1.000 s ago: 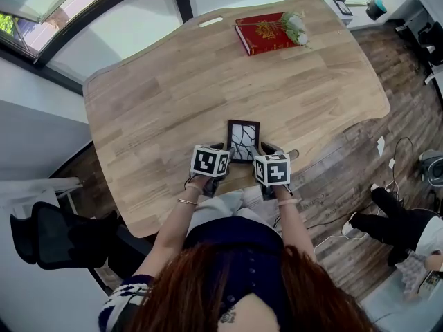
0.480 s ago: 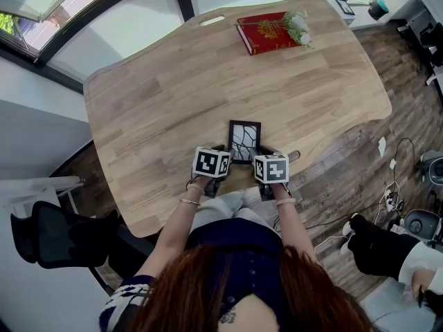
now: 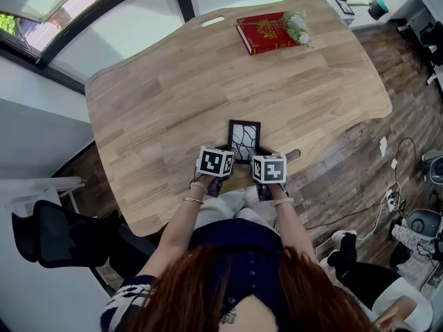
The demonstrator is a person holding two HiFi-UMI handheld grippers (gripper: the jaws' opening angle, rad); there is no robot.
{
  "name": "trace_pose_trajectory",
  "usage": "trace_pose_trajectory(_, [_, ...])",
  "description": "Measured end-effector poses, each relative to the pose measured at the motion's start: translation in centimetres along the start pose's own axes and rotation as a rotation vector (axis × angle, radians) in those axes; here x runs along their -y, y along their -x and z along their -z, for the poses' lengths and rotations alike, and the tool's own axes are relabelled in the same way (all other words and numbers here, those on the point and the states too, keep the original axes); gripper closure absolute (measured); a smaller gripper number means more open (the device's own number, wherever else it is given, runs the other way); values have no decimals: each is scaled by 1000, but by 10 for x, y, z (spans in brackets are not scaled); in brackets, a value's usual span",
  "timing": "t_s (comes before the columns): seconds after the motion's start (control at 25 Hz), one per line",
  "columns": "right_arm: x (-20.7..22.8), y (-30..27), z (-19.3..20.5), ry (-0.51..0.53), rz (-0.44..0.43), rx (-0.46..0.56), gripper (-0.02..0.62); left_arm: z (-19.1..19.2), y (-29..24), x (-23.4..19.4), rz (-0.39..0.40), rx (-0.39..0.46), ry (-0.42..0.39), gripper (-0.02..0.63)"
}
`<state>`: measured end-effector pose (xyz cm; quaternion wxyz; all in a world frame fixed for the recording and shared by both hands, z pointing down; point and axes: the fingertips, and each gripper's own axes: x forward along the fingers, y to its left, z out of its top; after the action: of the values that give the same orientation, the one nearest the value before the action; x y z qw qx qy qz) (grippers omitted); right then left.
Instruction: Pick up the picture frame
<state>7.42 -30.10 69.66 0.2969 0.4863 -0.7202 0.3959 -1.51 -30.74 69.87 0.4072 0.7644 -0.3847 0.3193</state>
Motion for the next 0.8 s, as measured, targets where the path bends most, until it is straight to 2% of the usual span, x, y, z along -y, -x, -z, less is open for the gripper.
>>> trace_pose_trajectory(0.28, [-3, 10, 0, 37, 18, 35, 495, -1, 11, 3, -35, 36, -27, 511])
trace_pose_trajectory(0.8, [-12, 55, -11, 59, 34, 170, 508, -12, 43, 29, -36, 153, -98, 512])
